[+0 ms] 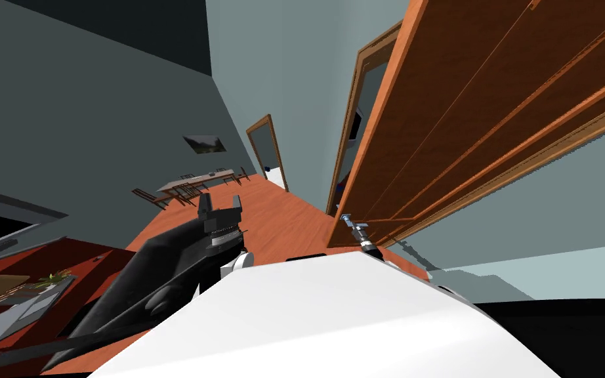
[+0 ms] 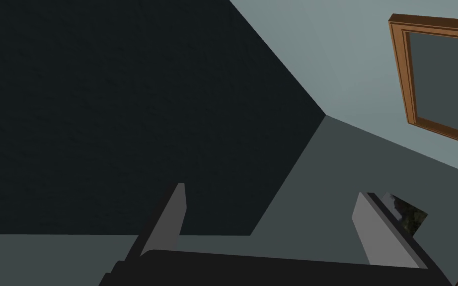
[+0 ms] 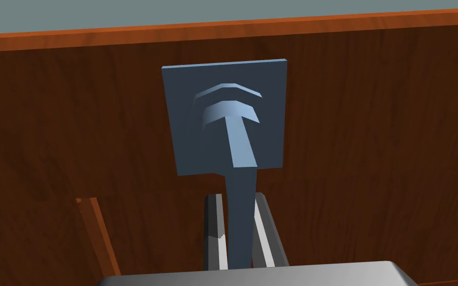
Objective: Pull the door open
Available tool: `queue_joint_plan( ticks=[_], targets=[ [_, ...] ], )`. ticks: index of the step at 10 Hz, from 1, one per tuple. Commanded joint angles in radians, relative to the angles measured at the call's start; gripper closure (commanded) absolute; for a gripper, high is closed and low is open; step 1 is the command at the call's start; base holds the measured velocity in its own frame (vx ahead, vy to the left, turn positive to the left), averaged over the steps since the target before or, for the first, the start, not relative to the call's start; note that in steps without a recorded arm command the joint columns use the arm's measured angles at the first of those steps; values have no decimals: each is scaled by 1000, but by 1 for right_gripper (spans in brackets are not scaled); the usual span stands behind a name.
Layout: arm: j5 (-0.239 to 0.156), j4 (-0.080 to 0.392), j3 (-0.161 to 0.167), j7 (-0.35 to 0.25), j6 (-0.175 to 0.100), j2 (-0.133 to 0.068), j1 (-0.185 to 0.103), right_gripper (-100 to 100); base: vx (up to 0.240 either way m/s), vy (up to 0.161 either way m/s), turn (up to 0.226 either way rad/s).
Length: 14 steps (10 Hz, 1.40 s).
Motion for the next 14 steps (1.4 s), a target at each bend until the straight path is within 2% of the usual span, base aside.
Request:
queue_joint_plan(
  ticks=[1,3,4,6,7,12,13,14],
  targets=[
    [-10,24,9,11,10,9,-31,100,-190,-72,157],
    [-10,24,9,11,10,9,-31,100,-73,-37,19],
    [-23,36,15,23,28,15,-59,100,-115,-36,125],
    [-27,40,17,27,34,17,-68,100,-120,-46,85],
    [-39,51,22,39,50,22,-93,100,-137,-47,103],
    [-67,76,35,65,88,35,-152,100,-176,-57,101],
    [-69,78,36,66,90,36,-156,100,-147,-43,49],
    [-68,60,34,66,99,34,-146,100,-55,-18,18]
  ],
)
